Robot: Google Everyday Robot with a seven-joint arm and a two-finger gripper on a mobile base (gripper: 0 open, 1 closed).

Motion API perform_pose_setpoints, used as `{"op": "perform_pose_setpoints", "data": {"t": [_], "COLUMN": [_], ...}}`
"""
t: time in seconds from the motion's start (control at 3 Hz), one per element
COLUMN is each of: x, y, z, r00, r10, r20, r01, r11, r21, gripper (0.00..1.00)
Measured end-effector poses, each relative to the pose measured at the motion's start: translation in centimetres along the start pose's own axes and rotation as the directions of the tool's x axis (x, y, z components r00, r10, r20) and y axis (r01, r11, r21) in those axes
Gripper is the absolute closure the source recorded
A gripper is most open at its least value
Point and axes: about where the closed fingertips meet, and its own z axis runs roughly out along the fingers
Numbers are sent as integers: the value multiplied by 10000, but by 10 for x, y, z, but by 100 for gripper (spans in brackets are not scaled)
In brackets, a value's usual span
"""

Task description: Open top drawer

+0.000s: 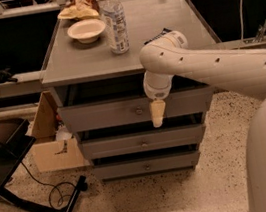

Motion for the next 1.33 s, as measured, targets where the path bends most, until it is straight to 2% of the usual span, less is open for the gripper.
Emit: {"op": "perform_pose_setpoints", "data": {"t": [0.33, 0.67, 1.0, 1.33], "x": [-4, 7, 6, 4], "y": [11, 41, 40, 39], "z": [20, 32, 28, 24], "r00": [9998, 9984, 9984, 9984], "r10": [193, 540, 544, 544], "r20": [-37, -153, -154, -154], "r01": [-194, -551, -556, -556], "r11": [9991, 9948, 9947, 9947], "r21": [-376, -861, -866, -865], "gripper": [18, 42, 66, 95]}}
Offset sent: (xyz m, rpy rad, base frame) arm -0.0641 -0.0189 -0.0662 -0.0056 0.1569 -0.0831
